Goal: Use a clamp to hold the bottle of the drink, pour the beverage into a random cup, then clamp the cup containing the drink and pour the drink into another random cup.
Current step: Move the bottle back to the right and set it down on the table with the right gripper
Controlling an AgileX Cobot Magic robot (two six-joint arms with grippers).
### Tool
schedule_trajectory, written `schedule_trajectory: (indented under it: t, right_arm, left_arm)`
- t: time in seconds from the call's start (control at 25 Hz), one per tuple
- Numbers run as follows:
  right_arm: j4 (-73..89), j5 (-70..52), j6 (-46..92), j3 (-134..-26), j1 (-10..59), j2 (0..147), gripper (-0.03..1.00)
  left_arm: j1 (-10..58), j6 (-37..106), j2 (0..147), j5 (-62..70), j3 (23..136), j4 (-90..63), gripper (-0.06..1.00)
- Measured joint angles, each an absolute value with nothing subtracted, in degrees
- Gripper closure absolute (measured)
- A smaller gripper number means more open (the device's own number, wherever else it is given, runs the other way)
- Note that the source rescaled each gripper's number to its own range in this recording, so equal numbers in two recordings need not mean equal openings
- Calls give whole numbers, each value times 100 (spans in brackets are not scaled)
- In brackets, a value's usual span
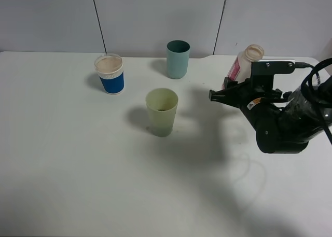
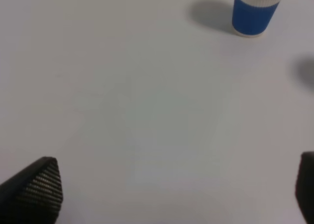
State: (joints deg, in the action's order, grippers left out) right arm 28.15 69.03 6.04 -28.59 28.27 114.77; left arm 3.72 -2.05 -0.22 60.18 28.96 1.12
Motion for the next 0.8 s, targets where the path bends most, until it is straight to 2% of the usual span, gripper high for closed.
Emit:
schedule_trajectory:
  t: [0.8]
  right_arm:
    - [3303, 6433, 667, -2859, 2827, 11477, 97]
  left_arm:
    - [372, -205, -22, 6018, 2896, 112, -6]
